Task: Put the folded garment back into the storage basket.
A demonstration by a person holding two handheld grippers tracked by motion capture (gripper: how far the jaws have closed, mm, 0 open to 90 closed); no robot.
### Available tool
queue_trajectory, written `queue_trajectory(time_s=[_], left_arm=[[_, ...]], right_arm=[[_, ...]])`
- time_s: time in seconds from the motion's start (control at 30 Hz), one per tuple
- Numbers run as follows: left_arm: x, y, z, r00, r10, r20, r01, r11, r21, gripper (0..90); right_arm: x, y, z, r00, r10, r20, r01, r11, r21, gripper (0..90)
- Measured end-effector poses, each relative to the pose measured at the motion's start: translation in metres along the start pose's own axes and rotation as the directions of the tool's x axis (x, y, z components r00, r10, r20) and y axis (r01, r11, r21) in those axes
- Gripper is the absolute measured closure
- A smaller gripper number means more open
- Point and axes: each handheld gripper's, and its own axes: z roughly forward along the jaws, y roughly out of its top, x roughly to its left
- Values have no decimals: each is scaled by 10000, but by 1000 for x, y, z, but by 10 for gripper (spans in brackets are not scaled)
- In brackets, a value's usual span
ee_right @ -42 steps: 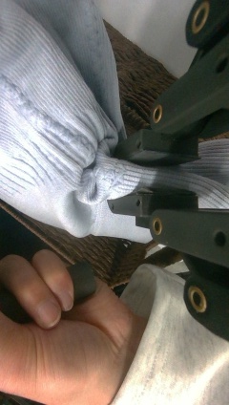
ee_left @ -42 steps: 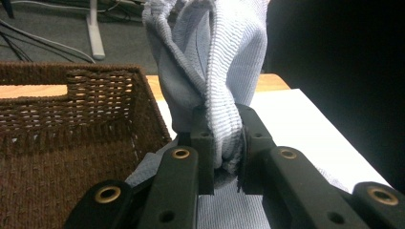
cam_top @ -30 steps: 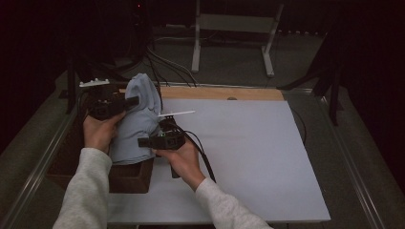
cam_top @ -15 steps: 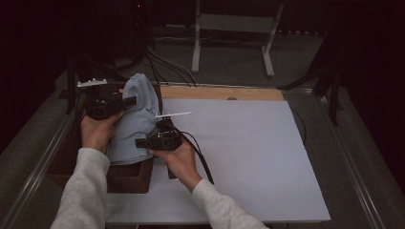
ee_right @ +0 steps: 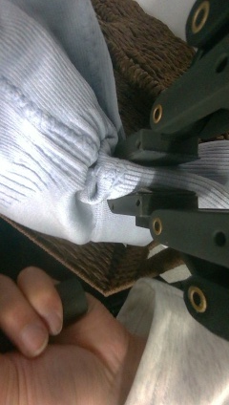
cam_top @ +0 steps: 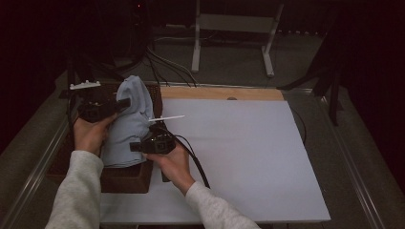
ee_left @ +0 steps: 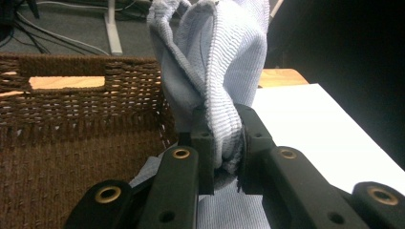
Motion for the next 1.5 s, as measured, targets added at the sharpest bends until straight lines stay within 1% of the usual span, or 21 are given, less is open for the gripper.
queue_trajectory(time_s=[0.2,0.27,0.37,0.53,0.8,0.97,1.0,1.4,1.5], left_arm=[[2,-1,0,9999,46,-108,-46,10000,48,804],[2,-2,-1,9999,90,-147,-89,9999,72,804],[4,-2,-2,9997,99,-218,-97,9999,90,804],[6,-3,-5,9996,98,-248,-96,9999,94,804],[10,-5,-10,9995,41,-325,-39,10000,59,804],[12,-6,-12,9994,-3,-347,4,10000,39,804],[13,-7,-13,9994,-28,-357,28,10000,19,804],[18,-11,-15,9991,-72,-416,76,9999,83,804],[19,-12,-16,9990,-85,-435,88,9999,77,804]], right_arm=[[-1,-3,6,9999,-28,101,28,10000,51,782],[0,-4,9,9999,-37,117,36,10000,76,782],[3,-6,13,9997,-175,157,173,9998,125,782],[4,-7,16,9996,-197,195,194,9997,152,782],[10,-7,22,9994,-297,188,292,9992,258,782],[10,-8,25,9992,-339,194,333,9990,310,782],[10,-8,27,9987,-423,269,413,9984,375,782],[13,-9,34,9984,-445,357,427,9978,499,781],[14,-10,38,9974,-521,489,492,9971,587,780]])
